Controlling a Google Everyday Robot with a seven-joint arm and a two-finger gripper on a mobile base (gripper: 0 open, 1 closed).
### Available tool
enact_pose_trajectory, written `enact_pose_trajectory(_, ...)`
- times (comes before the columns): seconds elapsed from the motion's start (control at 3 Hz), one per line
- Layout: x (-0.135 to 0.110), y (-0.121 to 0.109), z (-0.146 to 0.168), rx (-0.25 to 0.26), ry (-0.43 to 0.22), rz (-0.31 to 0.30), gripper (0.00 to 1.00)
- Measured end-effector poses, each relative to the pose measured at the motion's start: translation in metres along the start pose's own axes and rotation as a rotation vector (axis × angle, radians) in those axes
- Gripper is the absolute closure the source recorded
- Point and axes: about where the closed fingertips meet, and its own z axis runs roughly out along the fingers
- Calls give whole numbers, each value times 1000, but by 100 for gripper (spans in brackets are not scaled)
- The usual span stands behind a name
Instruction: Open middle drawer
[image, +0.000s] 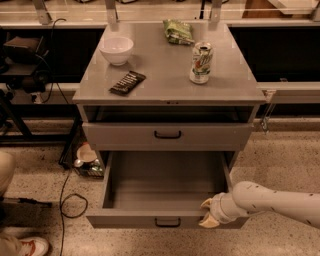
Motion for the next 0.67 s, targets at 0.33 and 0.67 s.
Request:
enact_pose_trajectory(0.33,0,0,0,0,0,0,100)
enact_pose_trajectory(0.67,0,1,2,-4,-1,0,74)
